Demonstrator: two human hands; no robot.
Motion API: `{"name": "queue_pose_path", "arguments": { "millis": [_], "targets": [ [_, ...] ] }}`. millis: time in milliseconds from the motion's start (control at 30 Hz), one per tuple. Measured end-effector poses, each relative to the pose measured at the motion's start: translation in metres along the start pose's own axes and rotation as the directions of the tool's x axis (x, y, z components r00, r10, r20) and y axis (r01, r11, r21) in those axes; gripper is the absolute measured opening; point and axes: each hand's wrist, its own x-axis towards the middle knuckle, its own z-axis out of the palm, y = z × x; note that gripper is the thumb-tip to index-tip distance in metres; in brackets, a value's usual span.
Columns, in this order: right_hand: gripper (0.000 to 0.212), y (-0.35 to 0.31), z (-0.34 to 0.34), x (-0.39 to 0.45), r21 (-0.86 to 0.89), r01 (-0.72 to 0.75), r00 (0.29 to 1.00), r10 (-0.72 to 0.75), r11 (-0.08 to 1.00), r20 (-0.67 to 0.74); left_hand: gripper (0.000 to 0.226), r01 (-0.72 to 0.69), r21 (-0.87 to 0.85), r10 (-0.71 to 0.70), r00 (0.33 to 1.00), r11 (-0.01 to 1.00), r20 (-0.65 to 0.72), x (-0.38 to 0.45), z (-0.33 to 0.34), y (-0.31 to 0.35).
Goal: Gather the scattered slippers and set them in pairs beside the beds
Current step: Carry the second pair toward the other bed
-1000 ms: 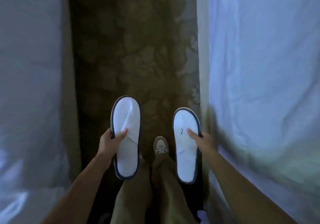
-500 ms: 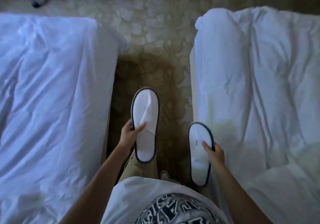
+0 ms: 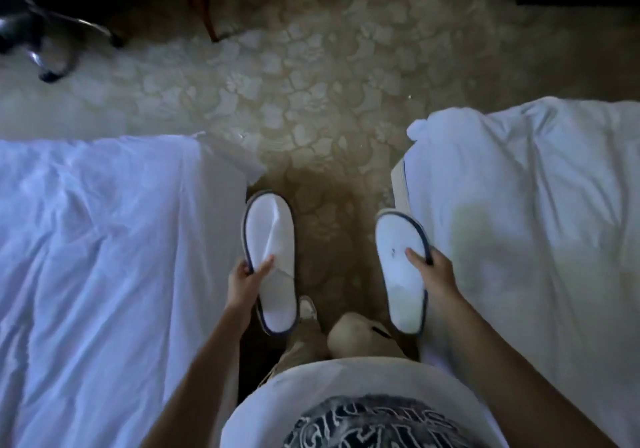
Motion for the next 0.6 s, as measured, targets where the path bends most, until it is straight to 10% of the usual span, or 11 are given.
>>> {"name": "queue_pose_path", "arguments": {
  "millis": [600],
  "targets": [
    [0.039,-0.387,0.153,0.291,0.001,0.142,0.965,-0.138,0.99,0.222,0.037,-0.034,-0.212,0.009,0.993,0.977,-0.115,0.304,-0.004,0.278]
  ]
}}
